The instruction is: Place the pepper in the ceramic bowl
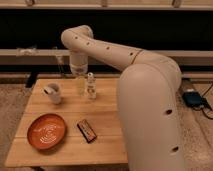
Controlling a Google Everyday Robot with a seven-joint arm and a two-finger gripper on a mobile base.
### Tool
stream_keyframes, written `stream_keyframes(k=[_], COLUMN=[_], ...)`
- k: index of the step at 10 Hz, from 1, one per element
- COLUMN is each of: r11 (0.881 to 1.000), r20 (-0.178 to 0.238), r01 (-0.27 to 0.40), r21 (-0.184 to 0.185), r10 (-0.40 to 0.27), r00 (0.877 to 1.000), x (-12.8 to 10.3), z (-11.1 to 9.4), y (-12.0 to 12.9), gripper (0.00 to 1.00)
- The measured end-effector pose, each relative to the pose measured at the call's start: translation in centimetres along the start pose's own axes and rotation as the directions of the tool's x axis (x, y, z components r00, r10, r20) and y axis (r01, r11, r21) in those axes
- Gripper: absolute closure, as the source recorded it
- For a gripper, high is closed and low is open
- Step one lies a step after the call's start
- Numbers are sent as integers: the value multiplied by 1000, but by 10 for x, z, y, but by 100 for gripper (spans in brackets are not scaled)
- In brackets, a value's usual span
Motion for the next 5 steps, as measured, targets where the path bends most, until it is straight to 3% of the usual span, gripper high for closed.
stream_keyframes(k=[3, 5], r11=[1000, 999], r20=[-1, -30], r01=[-2, -37], r21=[-3, -31], r10=[2, 36], r00=[1000, 999], x=[1, 6], z=[0, 10], y=[-1, 11], gripper=[20, 20])
